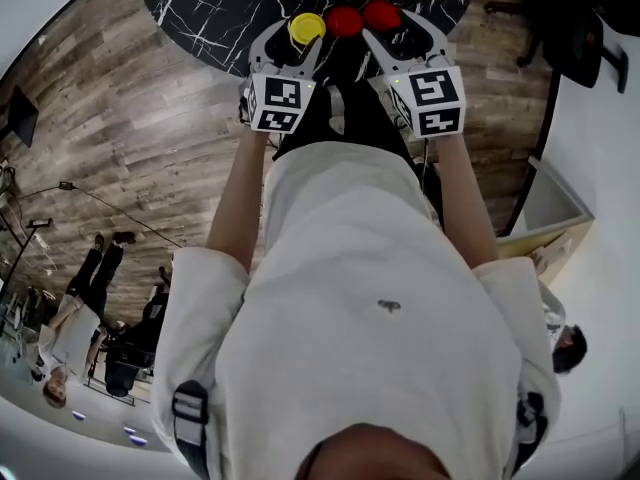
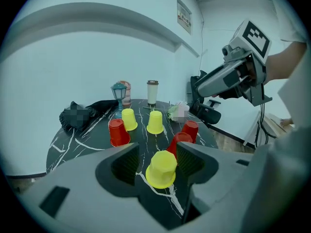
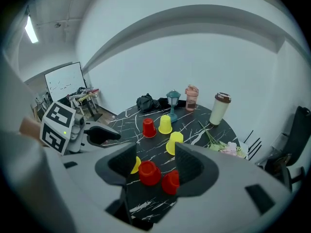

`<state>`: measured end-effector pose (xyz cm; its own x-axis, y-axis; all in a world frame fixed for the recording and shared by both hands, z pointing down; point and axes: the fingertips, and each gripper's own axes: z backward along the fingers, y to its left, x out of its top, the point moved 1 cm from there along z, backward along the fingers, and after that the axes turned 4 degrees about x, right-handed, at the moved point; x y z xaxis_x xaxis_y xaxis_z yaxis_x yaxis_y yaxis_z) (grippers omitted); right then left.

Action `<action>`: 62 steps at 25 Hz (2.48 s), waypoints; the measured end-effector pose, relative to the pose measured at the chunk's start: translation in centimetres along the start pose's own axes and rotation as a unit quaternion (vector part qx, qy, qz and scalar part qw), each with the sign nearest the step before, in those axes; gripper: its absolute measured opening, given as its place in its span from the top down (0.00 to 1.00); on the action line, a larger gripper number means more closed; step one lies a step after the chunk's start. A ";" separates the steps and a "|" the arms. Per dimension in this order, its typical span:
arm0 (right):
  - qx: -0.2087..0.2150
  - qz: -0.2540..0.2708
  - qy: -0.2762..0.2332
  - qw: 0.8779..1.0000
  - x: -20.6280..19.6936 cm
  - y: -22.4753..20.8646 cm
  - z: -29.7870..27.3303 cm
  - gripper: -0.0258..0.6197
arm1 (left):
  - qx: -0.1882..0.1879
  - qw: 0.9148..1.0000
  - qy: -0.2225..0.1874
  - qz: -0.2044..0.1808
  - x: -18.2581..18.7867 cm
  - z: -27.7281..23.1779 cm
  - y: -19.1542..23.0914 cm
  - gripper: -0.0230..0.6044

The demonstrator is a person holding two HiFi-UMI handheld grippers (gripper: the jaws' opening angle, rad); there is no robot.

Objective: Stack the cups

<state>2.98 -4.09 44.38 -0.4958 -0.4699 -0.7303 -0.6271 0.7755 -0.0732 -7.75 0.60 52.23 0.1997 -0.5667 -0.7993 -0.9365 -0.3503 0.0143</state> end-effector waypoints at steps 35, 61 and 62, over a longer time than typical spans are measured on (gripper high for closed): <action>0.141 0.145 0.082 0.976 -0.6 -8.5 -14.0 0.57 | 0.171 0.977 -0.011 0.128 6.9 2.4 0.1 0.66; 0.163 0.192 0.052 0.966 0.0 -7.6 -12.2 0.65 | 0.216 0.968 -0.022 0.129 7.1 5.8 -2.0 0.66; 0.162 0.191 0.048 0.967 0.3 -7.6 -11.8 0.65 | 0.215 0.968 -0.024 0.127 7.2 5.9 -1.9 0.66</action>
<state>0.46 -15.08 52.76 -0.7174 -0.1470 -0.6810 -0.1730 0.9845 -0.0302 -6.25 1.57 42.90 -0.0562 -0.5555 -0.8296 -0.9891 0.1444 -0.0297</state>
